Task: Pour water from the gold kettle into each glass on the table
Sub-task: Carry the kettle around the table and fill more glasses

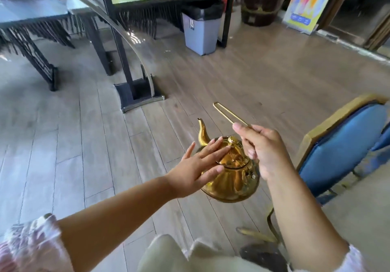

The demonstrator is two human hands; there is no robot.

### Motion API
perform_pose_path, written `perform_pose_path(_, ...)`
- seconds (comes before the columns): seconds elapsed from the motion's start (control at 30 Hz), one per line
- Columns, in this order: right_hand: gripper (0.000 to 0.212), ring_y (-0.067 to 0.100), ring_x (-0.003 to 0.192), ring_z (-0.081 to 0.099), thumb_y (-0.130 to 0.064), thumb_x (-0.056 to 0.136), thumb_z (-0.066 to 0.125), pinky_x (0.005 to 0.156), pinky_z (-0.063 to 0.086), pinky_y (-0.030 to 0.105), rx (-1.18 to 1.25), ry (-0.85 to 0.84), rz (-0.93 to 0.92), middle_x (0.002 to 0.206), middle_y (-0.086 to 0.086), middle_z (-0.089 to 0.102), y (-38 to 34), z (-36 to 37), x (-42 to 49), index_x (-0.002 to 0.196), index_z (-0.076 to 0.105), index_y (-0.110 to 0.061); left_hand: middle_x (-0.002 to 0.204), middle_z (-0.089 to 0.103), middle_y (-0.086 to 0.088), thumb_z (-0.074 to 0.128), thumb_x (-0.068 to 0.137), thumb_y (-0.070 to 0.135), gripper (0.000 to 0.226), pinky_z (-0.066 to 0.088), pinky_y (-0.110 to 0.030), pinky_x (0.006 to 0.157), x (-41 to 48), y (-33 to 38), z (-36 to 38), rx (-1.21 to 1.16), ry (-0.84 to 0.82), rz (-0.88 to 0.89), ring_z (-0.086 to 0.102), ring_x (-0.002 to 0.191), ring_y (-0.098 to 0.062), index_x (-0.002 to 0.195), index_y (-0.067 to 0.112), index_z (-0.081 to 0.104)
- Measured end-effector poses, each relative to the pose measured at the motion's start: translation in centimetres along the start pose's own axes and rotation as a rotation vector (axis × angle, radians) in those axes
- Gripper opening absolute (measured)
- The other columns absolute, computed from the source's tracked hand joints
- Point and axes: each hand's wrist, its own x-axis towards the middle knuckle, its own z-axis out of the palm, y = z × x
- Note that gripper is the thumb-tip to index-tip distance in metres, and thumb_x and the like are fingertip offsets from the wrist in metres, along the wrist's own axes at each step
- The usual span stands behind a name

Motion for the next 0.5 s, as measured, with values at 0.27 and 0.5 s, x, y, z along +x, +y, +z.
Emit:
perform_pose_path(0.27,0.047,0.008,0.036,0.021,-0.022,0.082,0.071,0.038,0.019,0.019,0.004,0.095,-0.012,0.037,-0.012,0.028,0.1,1.5,11.9,0.043,0.045,-0.019,0.157,-0.001,0.019,0.006,0.085,0.070,0.068,-0.022,-0.039,0.112,10.1,-8.1,-4.8,0.006,-0.050,0.093,-0.008,0.144,0.003,0.147,0.042,0.013)
perform_pose_path(0.5,0.047,0.007,0.035,0.021,-0.018,0.080,0.072,0.037,0.021,0.016,0.053,0.247,-0.022,0.037,-0.011,0.029,-2.5,-0.7,23.0,0.044,0.043,-0.019,0.157,-0.002,0.020,0.008,0.087,0.069,0.063,-0.021,-0.038,0.111,22.6,-12.1,-9.9,0.002,-0.149,0.210,-0.007,0.144,0.003,0.145,0.044,0.013)
